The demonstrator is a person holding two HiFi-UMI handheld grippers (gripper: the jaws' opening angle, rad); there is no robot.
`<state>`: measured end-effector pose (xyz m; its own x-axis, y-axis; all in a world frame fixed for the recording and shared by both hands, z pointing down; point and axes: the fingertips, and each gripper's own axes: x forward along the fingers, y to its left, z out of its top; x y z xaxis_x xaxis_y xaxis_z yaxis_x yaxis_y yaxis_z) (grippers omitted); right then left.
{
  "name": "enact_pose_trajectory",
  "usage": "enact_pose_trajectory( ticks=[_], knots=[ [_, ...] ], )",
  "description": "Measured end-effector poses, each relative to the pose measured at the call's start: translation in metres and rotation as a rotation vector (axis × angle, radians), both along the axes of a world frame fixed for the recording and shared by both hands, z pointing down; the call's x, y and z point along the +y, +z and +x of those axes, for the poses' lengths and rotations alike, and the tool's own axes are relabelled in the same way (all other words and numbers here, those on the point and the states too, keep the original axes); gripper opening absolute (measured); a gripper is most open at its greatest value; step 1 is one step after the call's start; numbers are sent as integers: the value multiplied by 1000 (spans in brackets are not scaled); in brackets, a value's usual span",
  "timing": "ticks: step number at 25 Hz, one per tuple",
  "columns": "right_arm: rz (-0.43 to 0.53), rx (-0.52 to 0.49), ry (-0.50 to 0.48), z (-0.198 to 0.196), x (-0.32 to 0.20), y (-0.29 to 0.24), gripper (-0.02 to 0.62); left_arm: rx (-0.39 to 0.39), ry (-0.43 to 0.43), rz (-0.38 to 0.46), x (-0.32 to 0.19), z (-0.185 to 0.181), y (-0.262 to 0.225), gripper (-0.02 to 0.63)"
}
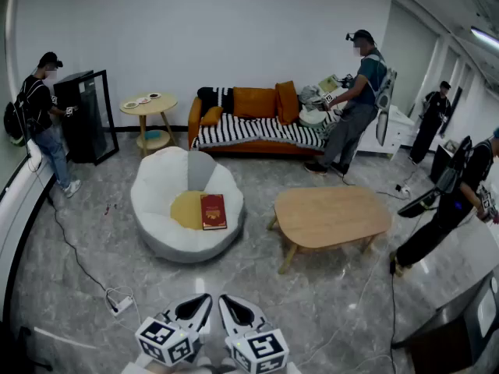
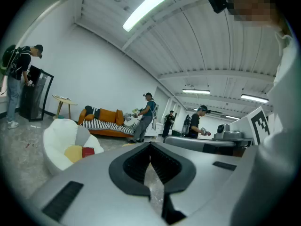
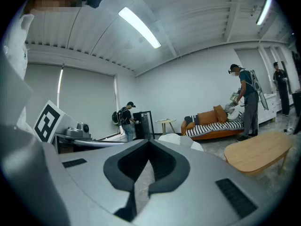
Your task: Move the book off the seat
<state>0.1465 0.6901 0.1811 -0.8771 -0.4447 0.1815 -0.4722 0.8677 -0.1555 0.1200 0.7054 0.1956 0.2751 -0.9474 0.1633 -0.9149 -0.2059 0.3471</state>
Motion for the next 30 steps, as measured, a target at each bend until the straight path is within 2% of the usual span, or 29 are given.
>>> enact_pose_trajectory(
  ticks=[7, 11, 23, 26, 30],
  knots=[
    [-54, -9, -16, 3, 3, 12, 12, 10, 10, -5, 0, 6, 1, 8],
    [-54, -6, -17, 0, 6, 17, 12, 39, 0, -3, 2, -1, 5, 8],
    [-57, -5, -48, 5, 12, 21, 12, 48, 14, -19, 1, 9, 8, 8],
    [-58, -3, -45, 10, 9, 20, 12, 46, 29, -19, -3, 17, 9, 8],
    [-65, -19, -33, 22, -2, 19, 12, 57, 4, -27, -14, 21, 12, 8]
  ],
)
